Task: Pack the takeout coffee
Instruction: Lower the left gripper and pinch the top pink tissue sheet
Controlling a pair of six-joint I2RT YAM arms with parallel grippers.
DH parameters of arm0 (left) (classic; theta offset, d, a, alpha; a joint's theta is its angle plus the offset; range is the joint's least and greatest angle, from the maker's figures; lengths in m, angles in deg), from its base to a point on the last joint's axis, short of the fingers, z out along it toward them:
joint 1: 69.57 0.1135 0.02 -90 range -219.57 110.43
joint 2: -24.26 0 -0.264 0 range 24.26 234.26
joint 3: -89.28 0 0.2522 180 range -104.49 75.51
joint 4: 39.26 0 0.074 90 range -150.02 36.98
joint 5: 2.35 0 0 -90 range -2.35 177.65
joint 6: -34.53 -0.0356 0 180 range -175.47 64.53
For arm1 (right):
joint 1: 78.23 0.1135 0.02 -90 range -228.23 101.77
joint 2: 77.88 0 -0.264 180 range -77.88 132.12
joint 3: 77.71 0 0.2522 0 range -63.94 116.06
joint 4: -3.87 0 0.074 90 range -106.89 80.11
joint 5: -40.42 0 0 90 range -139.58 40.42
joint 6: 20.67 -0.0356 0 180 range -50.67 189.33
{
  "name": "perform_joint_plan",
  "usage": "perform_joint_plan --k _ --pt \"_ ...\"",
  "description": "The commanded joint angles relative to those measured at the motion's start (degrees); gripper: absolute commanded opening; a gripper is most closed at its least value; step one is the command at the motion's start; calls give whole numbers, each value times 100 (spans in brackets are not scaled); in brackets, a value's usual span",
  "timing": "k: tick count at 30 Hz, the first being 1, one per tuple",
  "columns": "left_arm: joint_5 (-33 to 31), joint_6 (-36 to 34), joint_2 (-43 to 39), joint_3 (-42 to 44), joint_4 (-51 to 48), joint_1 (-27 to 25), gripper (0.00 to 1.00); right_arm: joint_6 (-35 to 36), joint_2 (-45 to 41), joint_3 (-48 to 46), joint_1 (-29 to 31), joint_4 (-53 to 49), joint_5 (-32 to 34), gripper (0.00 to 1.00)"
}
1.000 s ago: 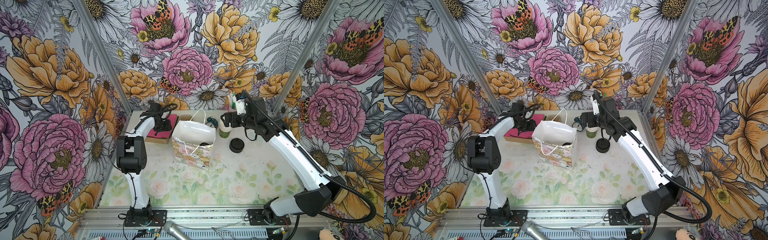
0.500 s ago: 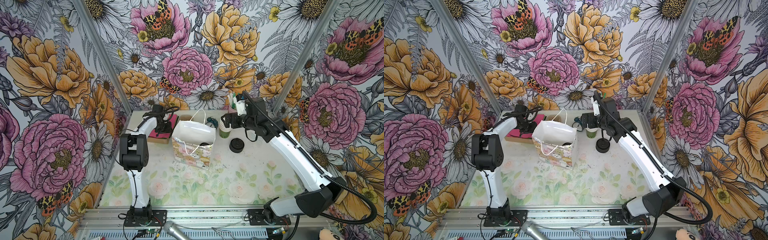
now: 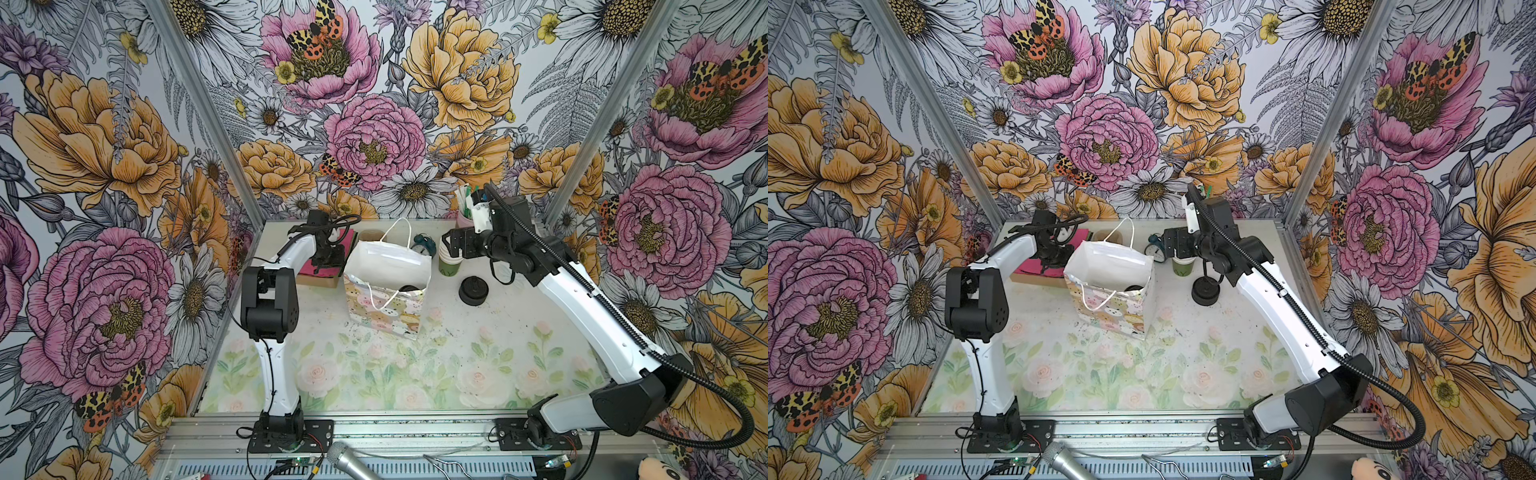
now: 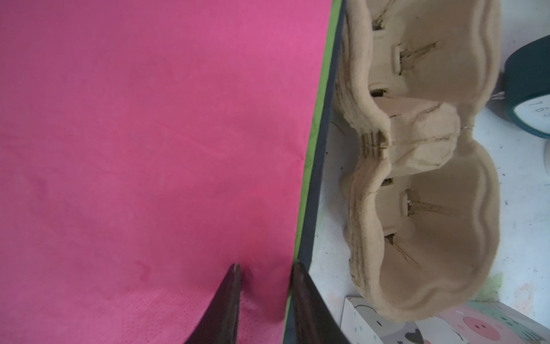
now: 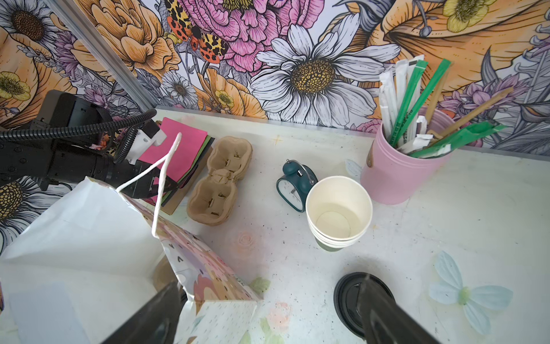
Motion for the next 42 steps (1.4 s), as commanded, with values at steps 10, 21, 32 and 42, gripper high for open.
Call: perform_joint_plan --k 10,21,32,42 --pt "287 25 -65 -181 -19 77 23 -55 -129 -102 -52 115 -3 95" --pt "563 70 -77 -223 -18 161 24 -48 -74 -114 -56 112 -67 95" --pt "568 69 5 -202 -19 174 23 -36 -30 -123 -78 110 -132 95" --pt "280 25 45 -208 -65 111 24 -35 13 -105 -92 115 -160 95"
